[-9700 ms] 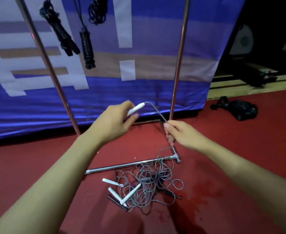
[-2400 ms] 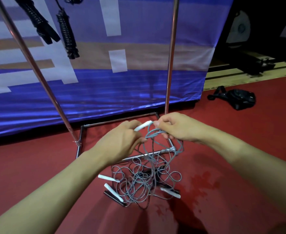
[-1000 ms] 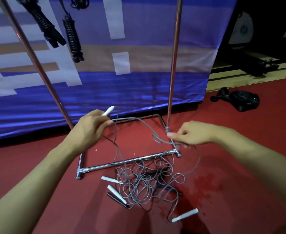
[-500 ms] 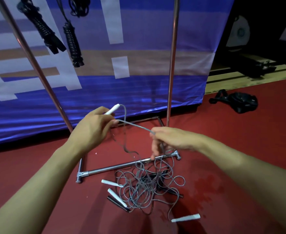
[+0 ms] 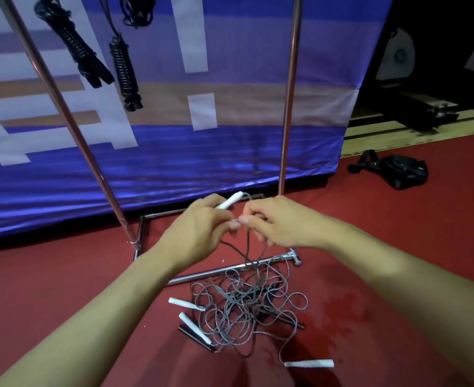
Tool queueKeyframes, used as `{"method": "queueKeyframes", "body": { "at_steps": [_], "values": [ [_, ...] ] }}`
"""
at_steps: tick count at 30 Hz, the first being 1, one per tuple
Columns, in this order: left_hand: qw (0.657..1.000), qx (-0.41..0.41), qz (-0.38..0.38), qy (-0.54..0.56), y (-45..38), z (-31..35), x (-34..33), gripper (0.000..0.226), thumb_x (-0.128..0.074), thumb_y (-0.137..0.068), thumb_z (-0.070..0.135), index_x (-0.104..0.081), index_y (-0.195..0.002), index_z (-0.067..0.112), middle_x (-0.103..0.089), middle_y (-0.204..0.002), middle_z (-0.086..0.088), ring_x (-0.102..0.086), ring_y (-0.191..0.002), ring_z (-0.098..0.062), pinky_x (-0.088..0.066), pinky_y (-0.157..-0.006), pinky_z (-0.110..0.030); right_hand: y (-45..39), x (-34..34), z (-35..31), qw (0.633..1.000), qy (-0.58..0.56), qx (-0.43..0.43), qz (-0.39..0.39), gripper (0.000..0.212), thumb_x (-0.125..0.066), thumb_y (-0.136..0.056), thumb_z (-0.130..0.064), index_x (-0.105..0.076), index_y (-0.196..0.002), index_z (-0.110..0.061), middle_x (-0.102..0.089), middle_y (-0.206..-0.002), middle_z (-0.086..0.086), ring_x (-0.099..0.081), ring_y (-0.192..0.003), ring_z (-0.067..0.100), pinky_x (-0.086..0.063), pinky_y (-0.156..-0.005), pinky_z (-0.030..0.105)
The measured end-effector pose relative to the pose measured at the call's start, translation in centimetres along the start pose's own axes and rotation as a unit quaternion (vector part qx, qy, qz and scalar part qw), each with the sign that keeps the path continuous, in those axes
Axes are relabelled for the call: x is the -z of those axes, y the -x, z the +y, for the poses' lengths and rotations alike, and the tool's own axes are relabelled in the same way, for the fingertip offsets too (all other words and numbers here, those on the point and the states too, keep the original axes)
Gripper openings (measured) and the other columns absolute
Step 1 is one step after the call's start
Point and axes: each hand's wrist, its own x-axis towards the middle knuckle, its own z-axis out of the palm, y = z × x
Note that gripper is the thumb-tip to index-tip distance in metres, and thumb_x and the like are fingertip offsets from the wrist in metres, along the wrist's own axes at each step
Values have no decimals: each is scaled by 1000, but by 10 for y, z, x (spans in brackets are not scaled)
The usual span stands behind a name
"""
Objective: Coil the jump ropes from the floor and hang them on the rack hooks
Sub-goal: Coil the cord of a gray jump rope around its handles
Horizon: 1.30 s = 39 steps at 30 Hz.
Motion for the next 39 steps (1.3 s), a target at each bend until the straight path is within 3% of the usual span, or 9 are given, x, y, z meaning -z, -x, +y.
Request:
{"method": "queueKeyframes", "body": {
  "at_steps": [5,9,13,19,25,29,31,35,39],
  "values": [
    [991,86,79,-63,18,-53,35,28,-65,-98,32,-79,-86,11,-62,-96,-9,-66,-85,-35,-53,-80,-42,20,14,45,974,71,-130,-173,48,-36,-109,-47,-58,-76,-20,-63,-60,-5,-57,-50,9,-53,-71,31],
    [992,98,40,-73,22,-57,37,15,-71,-97,23,-78,-101,11,-62,-106,-6,-64,-92,-33,-52,-87,-43,24,24,46,992,-40,-82,-86,45,-38,-106,-51,-60,-78,-25,-51,-62,-16,-47,-58,7,-44,-62,23],
    [985,145,-62,-72,20,-38,31,75,-56,-70,32,-58,-144,18,-53,-136,-9,-54,-116,-36,-41,-109,-44,12,29,29,998,-57,-8,-25,38,-43,-108,-41,-65,-84,-22,-48,-62,-18,-43,-61,2,-44,-62,21],
    [988,128,-69,57,13,-6,15,56,-53,-88,76,-72,-119,34,-54,-114,7,-60,-95,-11,-48,-95,-27,0,11,19,999,1,14,34,34,-48,-104,-49,-67,-81,-32,-63,-69,2,-54,-61,16,-47,-66,37],
    [981,114,-79,137,2,7,2,17,-57,-105,27,-72,-99,24,-61,-110,-2,-60,-100,-13,-45,-100,-33,-5,4,13,995,63,11,74,33,-52,-104,-46,-64,-78,-29,-52,-58,-3,-48,-55,14,-40,-58,34],
    [981,95,-90,145,7,9,5,34,-61,-95,53,-77,-92,23,-60,-113,2,-59,-90,-8,-46,-84,-21,0,0,13,994,73,3,84,32,-53,-102,-49,-64,-81,-27,-51,-58,-4,-47,-54,13,-41,-58,35],
    [990,59,-80,102,7,4,3,22,-67,-95,46,-76,-85,27,-58,-112,7,-58,-88,-4,-42,-80,-16,-1,-3,12,994,73,7,79,33,-53,-102,-50,-65,-81,-27,-49,-56,-4,-48,-54,13,-42,-59,35],
    [997,74,21,-3,5,-32,21,14,-75,-94,26,-79,-84,17,-56,-103,-1,-55,-82,-14,-41,-82,-26,4,12,21,997,75,-26,-6,37,-48,-107,-40,-67,-80,-23,-54,-53,-16,-53,-58,-2,-36,-58,15],
    [983,177,-11,-57,22,-68,29,17,-77,-91,26,-76,-92,9,-51,-106,-5,-60,-96,-30,-47,-99,-40,14,25,46,988,100,-77,-92,40,-43,-108,-43,-64,-79,-25,-55,-63,-5,-51,-57,-2,-35,-60,15]
  ]
}}
